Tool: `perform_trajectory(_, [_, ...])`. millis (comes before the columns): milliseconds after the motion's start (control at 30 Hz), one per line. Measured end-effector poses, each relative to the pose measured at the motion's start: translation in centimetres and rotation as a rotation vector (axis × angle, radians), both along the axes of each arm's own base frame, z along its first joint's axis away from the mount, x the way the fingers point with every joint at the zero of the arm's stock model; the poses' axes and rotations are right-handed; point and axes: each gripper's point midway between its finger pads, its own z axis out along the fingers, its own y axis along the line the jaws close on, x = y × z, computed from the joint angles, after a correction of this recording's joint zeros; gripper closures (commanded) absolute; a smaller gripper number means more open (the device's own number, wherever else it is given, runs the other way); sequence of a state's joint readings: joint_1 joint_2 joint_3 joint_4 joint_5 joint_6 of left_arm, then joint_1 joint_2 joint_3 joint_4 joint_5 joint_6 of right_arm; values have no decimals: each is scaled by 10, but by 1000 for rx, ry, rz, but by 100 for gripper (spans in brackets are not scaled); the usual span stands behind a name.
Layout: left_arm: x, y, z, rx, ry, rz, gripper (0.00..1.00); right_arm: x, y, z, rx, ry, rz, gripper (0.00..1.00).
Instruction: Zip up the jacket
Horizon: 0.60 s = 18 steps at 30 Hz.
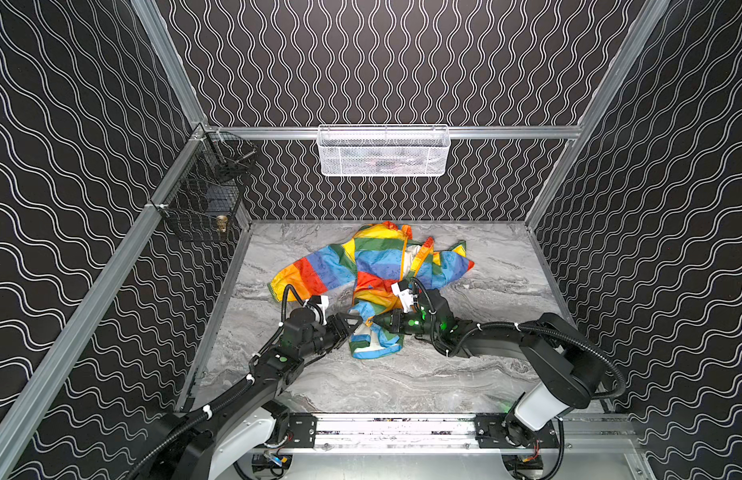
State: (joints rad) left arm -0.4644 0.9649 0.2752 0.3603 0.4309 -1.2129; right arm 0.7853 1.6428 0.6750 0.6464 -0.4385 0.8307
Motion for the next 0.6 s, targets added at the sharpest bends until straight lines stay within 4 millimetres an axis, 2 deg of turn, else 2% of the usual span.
perform_trajectory(400, [4,-25,-7,-48,3,-27,49,-2,1,7,18,-5,-5,100])
perform_trajectory(600, [11,-27,-5,-63,-23,-7,50,-3,0,9,21,-9,-6,100])
